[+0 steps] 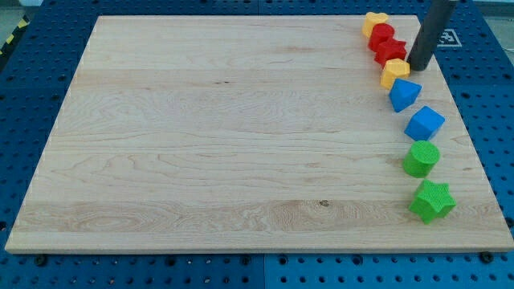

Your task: Adjust the blue cube to the bottom of the blue triangle

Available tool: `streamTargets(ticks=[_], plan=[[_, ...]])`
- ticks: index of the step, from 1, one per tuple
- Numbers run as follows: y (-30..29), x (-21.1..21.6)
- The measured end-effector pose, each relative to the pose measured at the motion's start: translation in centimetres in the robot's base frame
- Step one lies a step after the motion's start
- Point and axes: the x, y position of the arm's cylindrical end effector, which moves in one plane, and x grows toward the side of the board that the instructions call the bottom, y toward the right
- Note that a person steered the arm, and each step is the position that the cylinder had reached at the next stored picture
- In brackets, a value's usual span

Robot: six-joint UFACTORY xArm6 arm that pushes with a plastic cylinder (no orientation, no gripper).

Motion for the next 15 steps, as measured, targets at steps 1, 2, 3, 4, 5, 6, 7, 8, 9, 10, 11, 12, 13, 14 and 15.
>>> streamTargets(ticks=[1,2,3,4,5,6,7,8,9,10,11,12,13,14,15], plan=[[1.5,3.6],[1.7,8.9],[1.7,10.6],[1.7,12.1],[1.7,14.3],[1.7,14.3],[1.7,13.5],[1.7,11.8],[1.7,11.8],[1.7,11.8],[1.2,11.8],[-0.1,11.8],[-1.1,11.8],[-1.1,11.8],[-0.9,11.8]])
